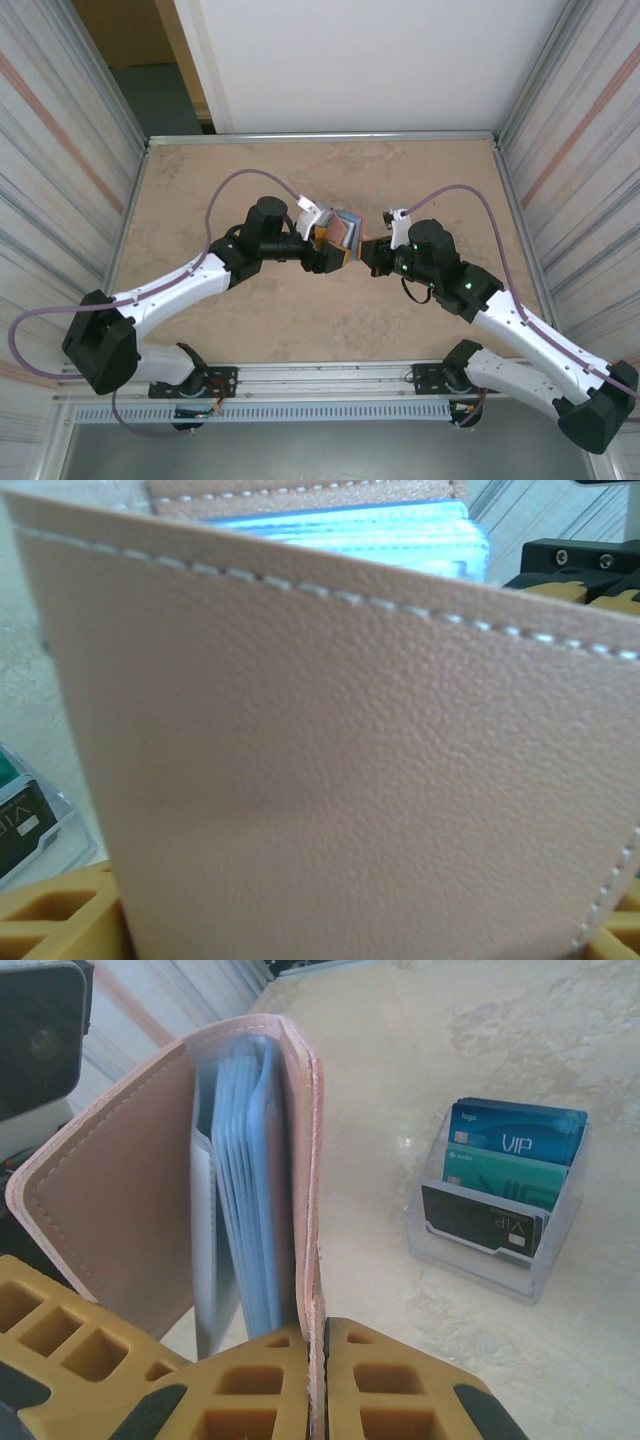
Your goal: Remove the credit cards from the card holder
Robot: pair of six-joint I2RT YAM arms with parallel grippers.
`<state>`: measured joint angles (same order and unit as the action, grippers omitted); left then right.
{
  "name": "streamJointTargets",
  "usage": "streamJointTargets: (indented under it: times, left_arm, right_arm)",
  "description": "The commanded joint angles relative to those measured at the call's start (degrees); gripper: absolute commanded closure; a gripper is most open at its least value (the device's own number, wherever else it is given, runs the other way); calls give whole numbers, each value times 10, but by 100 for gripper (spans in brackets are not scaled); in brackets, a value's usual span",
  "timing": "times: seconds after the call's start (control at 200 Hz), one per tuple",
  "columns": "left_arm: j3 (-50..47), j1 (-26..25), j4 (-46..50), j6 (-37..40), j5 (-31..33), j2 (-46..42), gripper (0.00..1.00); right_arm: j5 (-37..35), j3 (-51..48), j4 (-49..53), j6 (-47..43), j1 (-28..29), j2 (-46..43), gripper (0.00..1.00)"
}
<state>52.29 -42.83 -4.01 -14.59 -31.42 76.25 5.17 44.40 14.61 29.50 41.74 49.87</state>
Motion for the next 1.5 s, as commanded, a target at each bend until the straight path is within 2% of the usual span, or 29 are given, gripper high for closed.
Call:
streamJointTargets:
  times: [0.0, 0.175, 0.381, 0.807, 0.842, 0.932, 0.962, 1.012, 1.047, 1.298, 1.398, 1.493]
  left_arm:
    - [13, -3, 9, 1, 14, -3, 25]
    - [13, -4, 6, -1, 18, -2, 27]
    - [15, -5, 5, -2, 14, 4, 34]
    - [27, -27, -7, -4, 20, 34, 27]
    - [27, -28, -7, -4, 20, 35, 30]
    - [27, -28, -7, -4, 20, 34, 45]
    - [26, -28, -6, -4, 21, 33, 52]
    - [26, -28, -4, -4, 20, 31, 71]
    - [26, -28, -2, -4, 20, 29, 77]
    - [18, -28, -6, -10, 18, 14, 75]
    - [15, -27, -10, -12, 13, 10, 79]
    - [11, -25, -13, -19, 11, 4, 87]
  right_arm:
    - [-26, 26, 4, 0, 4, -11, 100]
    - [-50, 33, 29, -1, 12, -14, 100]
    - [-63, 39, 39, -1, 18, -16, 100]
    - [-129, 71, 81, 4, 51, 18, 100]
    - [-131, 72, 82, 4, 52, 19, 100]
    - [-137, 72, 84, 6, 52, 18, 100]
    - [-140, 71, 86, 8, 52, 18, 100]
    - [-143, 71, 86, 10, 52, 16, 100]
    - [-145, 71, 87, 11, 52, 16, 100]
    - [-137, 68, 88, 14, 46, 13, 100]
    - [-114, 63, 82, 14, 38, 12, 100]
    - [-88, 54, 71, 11, 30, 6, 100]
